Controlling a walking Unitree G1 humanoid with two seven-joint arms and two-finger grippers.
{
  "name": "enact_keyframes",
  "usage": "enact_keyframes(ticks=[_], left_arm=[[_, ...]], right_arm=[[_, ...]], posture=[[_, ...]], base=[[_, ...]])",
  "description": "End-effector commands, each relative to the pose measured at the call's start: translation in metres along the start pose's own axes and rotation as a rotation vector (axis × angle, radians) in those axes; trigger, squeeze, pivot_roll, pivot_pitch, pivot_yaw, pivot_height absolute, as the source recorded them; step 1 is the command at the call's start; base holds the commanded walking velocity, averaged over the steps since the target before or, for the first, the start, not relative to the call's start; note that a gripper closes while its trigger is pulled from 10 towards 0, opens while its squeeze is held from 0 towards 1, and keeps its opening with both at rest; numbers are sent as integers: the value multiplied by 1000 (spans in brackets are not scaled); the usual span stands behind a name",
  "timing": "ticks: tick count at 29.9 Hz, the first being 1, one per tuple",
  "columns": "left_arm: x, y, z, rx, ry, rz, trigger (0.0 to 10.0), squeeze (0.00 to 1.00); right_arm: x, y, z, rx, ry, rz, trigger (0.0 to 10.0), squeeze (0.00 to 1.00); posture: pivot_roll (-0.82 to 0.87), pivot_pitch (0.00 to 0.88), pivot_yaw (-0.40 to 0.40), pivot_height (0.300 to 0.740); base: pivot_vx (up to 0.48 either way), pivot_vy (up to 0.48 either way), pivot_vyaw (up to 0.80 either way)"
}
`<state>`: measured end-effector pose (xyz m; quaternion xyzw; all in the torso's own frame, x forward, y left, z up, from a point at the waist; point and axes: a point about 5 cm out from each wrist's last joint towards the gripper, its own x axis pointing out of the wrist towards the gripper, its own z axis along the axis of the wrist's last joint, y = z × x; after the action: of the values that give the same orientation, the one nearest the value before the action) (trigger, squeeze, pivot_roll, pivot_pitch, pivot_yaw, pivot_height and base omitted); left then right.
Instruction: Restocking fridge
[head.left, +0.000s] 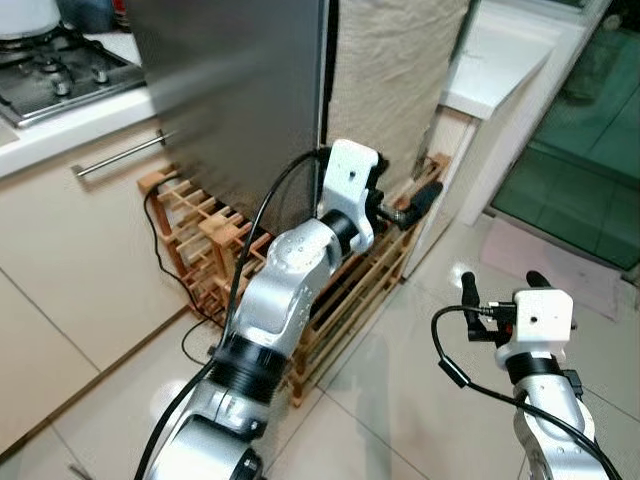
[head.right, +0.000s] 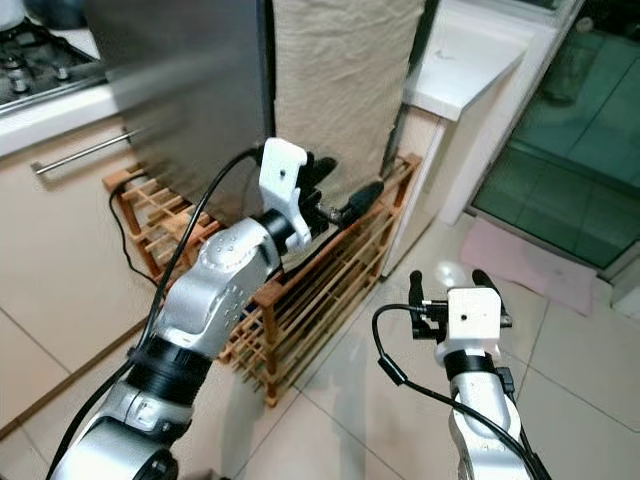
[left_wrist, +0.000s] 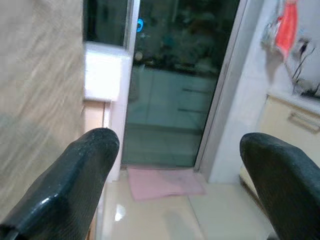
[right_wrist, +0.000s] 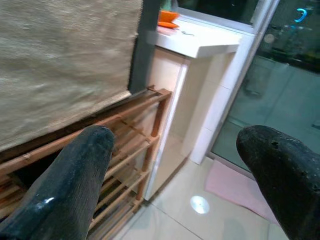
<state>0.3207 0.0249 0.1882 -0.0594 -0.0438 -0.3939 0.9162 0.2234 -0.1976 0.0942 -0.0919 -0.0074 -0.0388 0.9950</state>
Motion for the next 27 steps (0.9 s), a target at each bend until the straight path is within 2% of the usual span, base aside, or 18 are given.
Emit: enact_keyframes(ticks=[1,5,6,7,8,9,10,11,13,14,17,20,22,23,27], left_arm=[[-10,7,1,9,3,29,10000,0],[-37,25,-2,30,-5,150,10000,0],[-61,41,-7,70,-13,317,10000,0],[-61,41,-7,70,-13,317,10000,0],[-89,57,-17,103,10,493,10000,0],[-103,61,-23,112,27,559,10000,0],[-103,61,-23,112,27,559,10000,0],[-127,63,-32,139,55,636,10000,0],[-142,60,-37,182,82,659,10000,0],[-142,60,-37,182,82,659,10000,0],[-165,54,-52,158,118,669,10000,0],[-168,54,-56,163,132,685,10000,0],[-156,48,-55,172,121,672,10000,0],[-156,48,-55,172,121,672,10000,0],[-143,39,-36,147,14,629,10000,0]], right_arm=[[1,-1,-1,-4,11,-5,10000,0],[6,2,-3,9,7,5,10000,0],[7,4,-1,18,-8,-7,10000,0],[7,4,-1,18,-8,-7,10000,0],[6,4,0,24,-20,-35,10000,0],[5,3,0,28,-22,-50,10000,0],[5,3,0,28,-22,-50,10000,0],[3,0,1,27,-26,-71,10000,0],[0,-4,1,26,-24,-86,10000,0],[0,-4,1,26,-24,-86,10000,0],[-4,-9,-2,30,-7,-101,10000,0],[-3,-8,-3,33,-5,-99,10000,0],[2,-4,-1,41,-31,-83,10000,0],[2,-4,-1,41,-31,-83,10000,0],[9,1,4,39,-51,-66,10000,0]], posture=[[-34,0,-29,740],[2,0,-20,740],[11,0,-19,740],[11,0,-19,740],[19,0,-18,740],[21,0,-17,740],[21,0,-17,740],[30,0,-19,740],[35,0,-21,740],[35,0,-21,740],[39,0,-33,740],[39,0,-35,740],[44,0,-49,740],[44,0,-49,740],[50,0,-56,740]], base=[[0,0,0],[0,0,0],[0,0,0],[0,0,0],[0,0,0],[0,0,0],[0,0,0],[0,0,0],[0,0,0],[0,0,0],[0,0,0],[0,0,0],[0,0,0],[0,0,0],[82,0,0]])
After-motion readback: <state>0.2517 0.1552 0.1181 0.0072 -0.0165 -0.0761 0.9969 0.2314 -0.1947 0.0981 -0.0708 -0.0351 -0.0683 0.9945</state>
